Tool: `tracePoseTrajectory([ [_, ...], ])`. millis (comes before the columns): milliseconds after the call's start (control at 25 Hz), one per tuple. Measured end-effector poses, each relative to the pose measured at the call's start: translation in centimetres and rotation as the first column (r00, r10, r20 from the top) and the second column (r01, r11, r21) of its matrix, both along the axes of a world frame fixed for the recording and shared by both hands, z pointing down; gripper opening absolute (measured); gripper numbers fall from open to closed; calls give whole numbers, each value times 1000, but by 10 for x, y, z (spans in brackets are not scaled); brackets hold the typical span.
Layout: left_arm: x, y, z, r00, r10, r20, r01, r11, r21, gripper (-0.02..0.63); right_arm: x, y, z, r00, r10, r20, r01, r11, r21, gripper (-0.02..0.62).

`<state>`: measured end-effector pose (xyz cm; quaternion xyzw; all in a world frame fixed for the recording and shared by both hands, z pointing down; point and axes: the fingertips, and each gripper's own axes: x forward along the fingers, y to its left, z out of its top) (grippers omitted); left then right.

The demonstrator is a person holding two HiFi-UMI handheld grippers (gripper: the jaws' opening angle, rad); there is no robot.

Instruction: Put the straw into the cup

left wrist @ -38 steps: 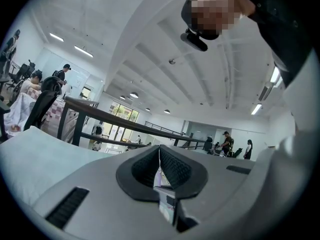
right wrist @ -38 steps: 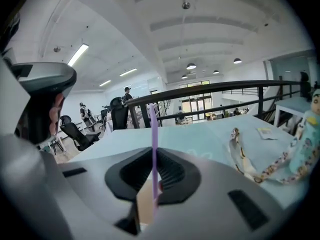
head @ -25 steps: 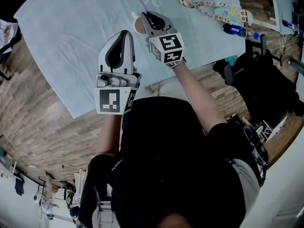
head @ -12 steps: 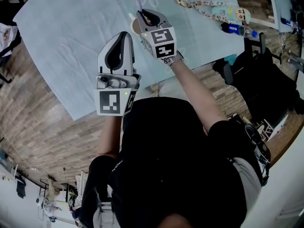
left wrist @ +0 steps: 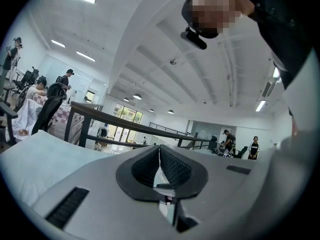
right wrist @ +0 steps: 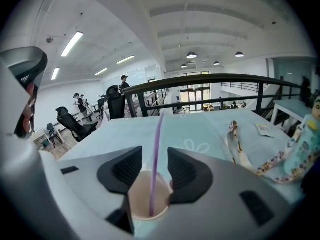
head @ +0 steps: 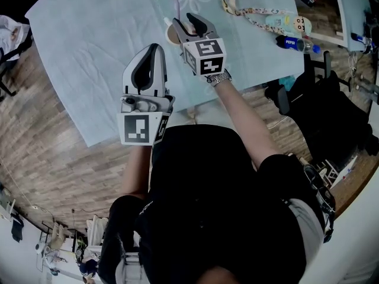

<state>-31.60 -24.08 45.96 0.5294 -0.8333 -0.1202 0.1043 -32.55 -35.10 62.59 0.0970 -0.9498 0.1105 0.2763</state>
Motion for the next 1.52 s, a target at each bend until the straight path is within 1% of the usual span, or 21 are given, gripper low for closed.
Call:
tracePoseTrajectory([
  [160,15,1,-6,1000,-11,21,11,1000,1,15,12,5,-16,999,-19,50,20,1000,-17,151],
  [240,24,1,-12,999,-22,35,22,1000,5,15,22,8,-28,996,-25,83,27,999,-21,94],
  [320,35,0,-18,998,-35,51,35,999,6,15,34,11,-42,993,-41,115,44,999,-21,62],
  [520,70,-8,-33,994,-64,90,64,998,4,15,72,13,-81,977,-68,204,77,996,-38,14],
  [600,85,-11,-37,992,-79,98,79,997,2,15,89,12,-96,968,-64,242,83,994,-68,11],
  [720,112,-16,-42,989,-96,108,96,995,4,15,119,8,-121,953,-27,300,78,984,-159,9],
  [800,130,-21,-46,988,-99,117,99,995,6,15,139,4,-139,941,-19,337,83,981,-177,9],
  [960,164,-30,-60,985,-95,147,94,995,15,15,177,-1,-179,914,-58,402,129,980,-152,9],
  [1080,190,-39,-73,981,-93,173,89,996,27,15,207,-3,-210,884,-104,456,180,976,-127,9],
  [1160,209,-41,-82,979,-95,178,90,995,35,15,228,0,-230,866,-143,479,217,971,-104,9],
  [1280,232,-42,-96,977,-111,183,104,993,51,15,255,3,-255,832,-210,514,267,963,-38,9],
  [1400,253,-39,-107,970,-124,208,114,992,58,15,281,8,-278,794,-272,543,302,953,35,9],
  [1520,279,-38,-110,969,-115,218,106,993,51,15,310,12,-289,779,-310,545,331,942,61,9],
])
